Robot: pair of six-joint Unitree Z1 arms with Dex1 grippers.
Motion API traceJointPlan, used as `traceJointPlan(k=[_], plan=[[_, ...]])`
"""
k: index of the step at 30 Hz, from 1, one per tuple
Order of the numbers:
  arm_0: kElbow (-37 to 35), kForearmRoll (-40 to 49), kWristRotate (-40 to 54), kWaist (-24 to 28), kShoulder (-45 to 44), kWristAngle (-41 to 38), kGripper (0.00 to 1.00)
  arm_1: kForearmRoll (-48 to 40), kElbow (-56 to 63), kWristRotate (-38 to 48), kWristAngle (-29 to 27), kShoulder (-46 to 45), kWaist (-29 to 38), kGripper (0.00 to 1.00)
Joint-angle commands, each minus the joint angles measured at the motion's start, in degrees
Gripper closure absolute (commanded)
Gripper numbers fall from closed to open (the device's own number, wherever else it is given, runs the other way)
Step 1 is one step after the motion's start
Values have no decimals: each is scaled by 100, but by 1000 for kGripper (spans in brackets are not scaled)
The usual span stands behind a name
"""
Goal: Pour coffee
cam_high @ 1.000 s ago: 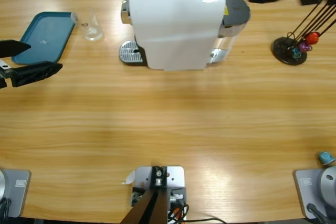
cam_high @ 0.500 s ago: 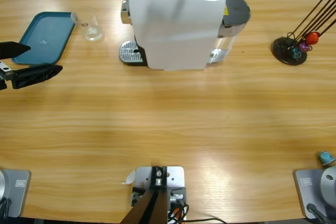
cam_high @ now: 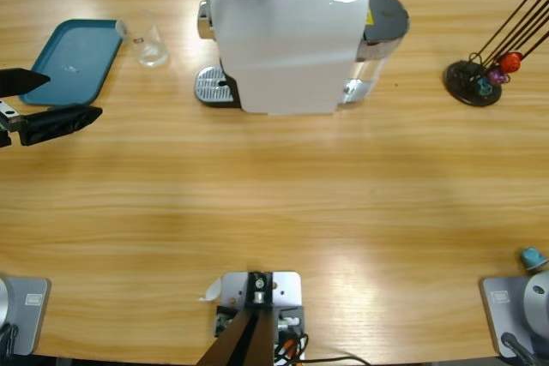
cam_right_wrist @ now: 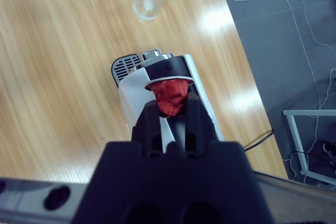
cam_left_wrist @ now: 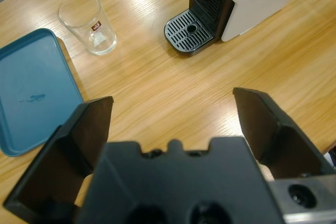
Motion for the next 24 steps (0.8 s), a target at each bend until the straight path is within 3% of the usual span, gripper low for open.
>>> traceJointPlan(k=[1, 24], plan=[[212, -65, 45, -54, -101, -78, 9, 57, 18, -147, 127, 445, -87, 1000], [216, -65, 49, -54, -102, -78, 9, 59, -132, -411, 48, 635, -233, 1000]])
